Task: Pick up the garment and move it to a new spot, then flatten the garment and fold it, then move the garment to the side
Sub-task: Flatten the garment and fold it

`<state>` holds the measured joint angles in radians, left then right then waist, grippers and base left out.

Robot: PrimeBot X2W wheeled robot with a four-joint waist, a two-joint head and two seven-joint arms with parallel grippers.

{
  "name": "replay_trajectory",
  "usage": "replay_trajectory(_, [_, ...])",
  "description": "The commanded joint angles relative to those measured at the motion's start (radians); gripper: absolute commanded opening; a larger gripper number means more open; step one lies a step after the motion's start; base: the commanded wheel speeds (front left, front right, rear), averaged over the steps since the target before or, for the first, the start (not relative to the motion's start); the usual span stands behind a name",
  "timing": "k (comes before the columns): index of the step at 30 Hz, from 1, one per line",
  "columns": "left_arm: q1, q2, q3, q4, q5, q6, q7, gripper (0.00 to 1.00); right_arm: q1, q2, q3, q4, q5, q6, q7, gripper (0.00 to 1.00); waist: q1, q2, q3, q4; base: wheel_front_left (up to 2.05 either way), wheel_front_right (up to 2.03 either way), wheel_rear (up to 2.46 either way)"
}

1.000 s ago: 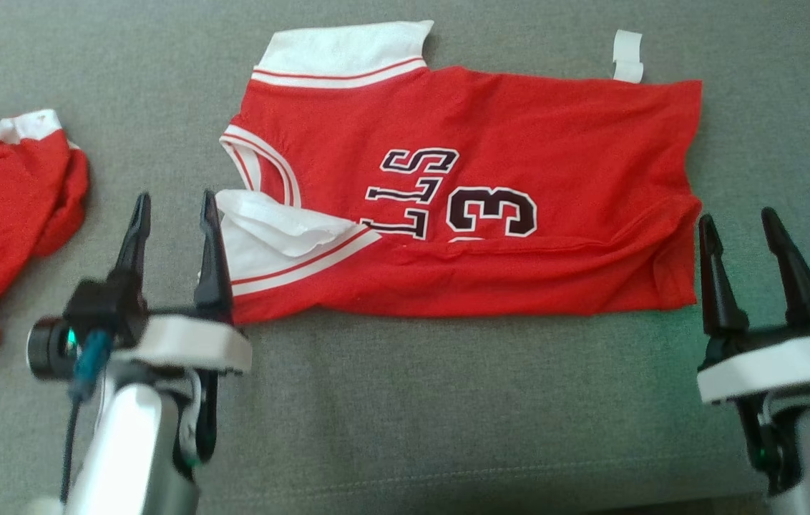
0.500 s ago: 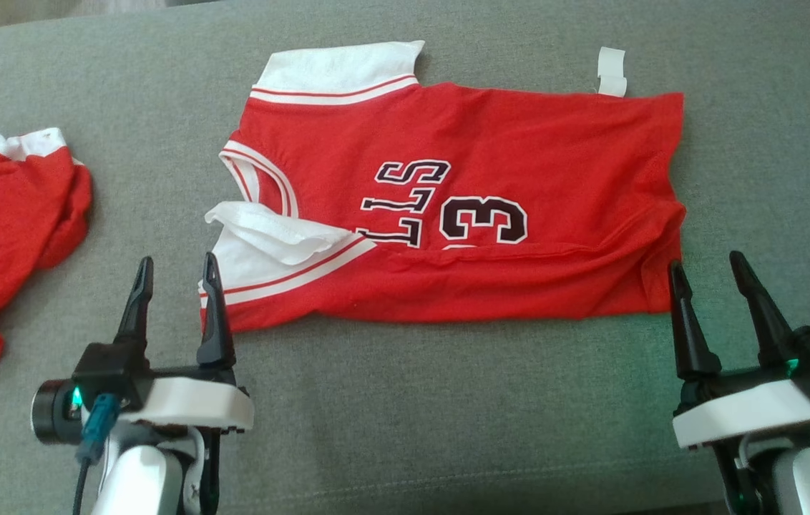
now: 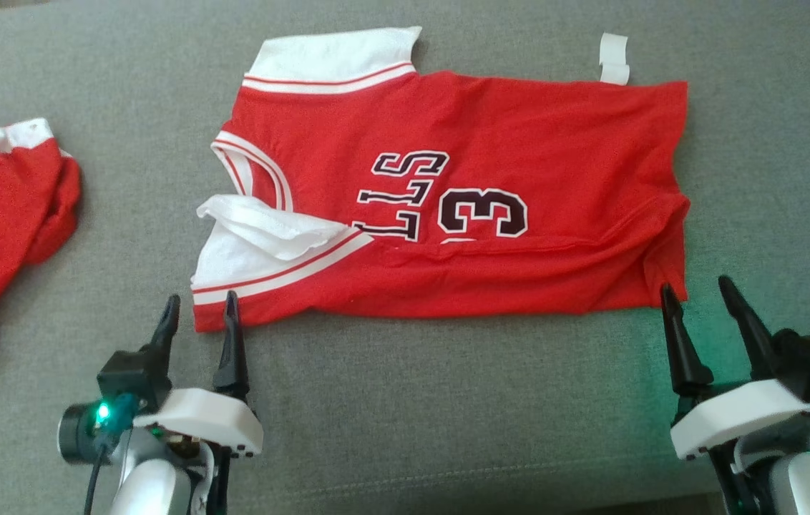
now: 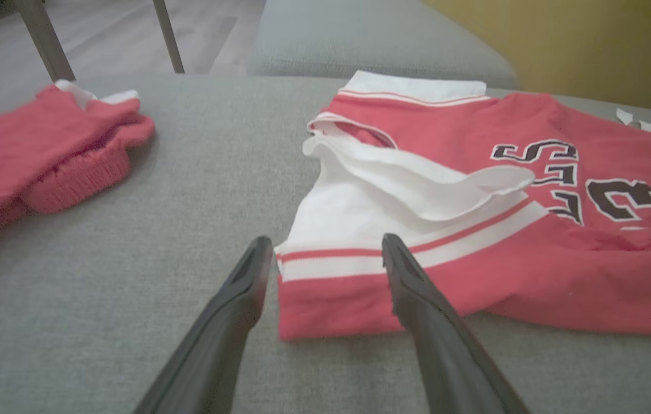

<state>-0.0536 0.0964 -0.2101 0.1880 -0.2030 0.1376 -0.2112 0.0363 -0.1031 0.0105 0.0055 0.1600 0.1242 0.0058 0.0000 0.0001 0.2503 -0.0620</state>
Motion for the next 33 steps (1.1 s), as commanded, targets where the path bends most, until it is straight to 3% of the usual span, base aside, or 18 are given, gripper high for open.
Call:
replay_trajectory(1, [-0.035, 0.005, 0.033, -0.006, -0.014, -0.009, 0.012, 1.00, -0.016, -0.019, 0.011, -0.005, 0.007, 0.007, 0.019, 1.00, 0.0000, -0.0001, 0.015, 0.002, 0.00, 0.00, 0.00])
replay_trajectory(12, [-0.090, 0.000, 0.028, 0.063, -0.060, -0.030, 0.068, 1.00, -0.072, -0.032, -0.017, 0.077, 0.033, 0.007, 0.086, 1.00, 0.0000, -0.0001, 0.079, 0.016, 0.00, 0.00, 0.00])
replay_trajectory(21, [-0.128, 0.000, 0.006, 0.092, -0.106, -0.078, 0.132, 1.00, -0.122, -0.041, -0.025, 0.138, 0.075, 0.007, 0.189, 1.00, 0.0000, -0.0001, 0.114, 0.020, 0.00, 0.00, 0.00])
replay_trajectory(22, [-0.130, 0.001, 0.001, 0.093, -0.107, -0.082, 0.141, 0.62, -0.126, -0.042, -0.023, 0.144, 0.080, 0.007, 0.202, 0.84, 0.0000, -0.0001, 0.116, 0.020, 0.00, 0.00, 0.00])
replay_trajectory(23, [-0.131, 0.002, -0.003, 0.094, -0.109, -0.085, 0.149, 0.33, -0.130, -0.043, -0.021, 0.148, 0.084, 0.007, 0.212, 0.53, 0.0000, -0.0001, 0.118, 0.020, 0.00, 0.00, 0.00])
replay_trajectory(24, [-0.133, 0.002, -0.005, 0.093, -0.110, -0.087, 0.153, 0.00, -0.134, -0.044, -0.021, 0.150, 0.089, 0.007, 0.219, 0.33, 0.0000, -0.0001, 0.120, 0.020, 0.00, 0.00, 0.00])
replay_trajectory(25, [-0.134, 0.003, -0.007, 0.091, -0.111, -0.088, 0.154, 0.00, -0.137, -0.045, -0.021, 0.152, 0.093, 0.007, 0.224, 0.00, 0.0000, -0.0001, 0.123, 0.020, 0.00, 0.00, 0.00])
replay_trajectory(33, [-0.136, 0.018, 0.015, 0.037, -0.109, -0.068, 0.100, 0.00, -0.128, -0.042, -0.025, 0.142, 0.117, 0.007, 0.221, 0.00, 0.0000, -0.0001, 0.119, 0.028, 0.00, 0.00, 0.00])
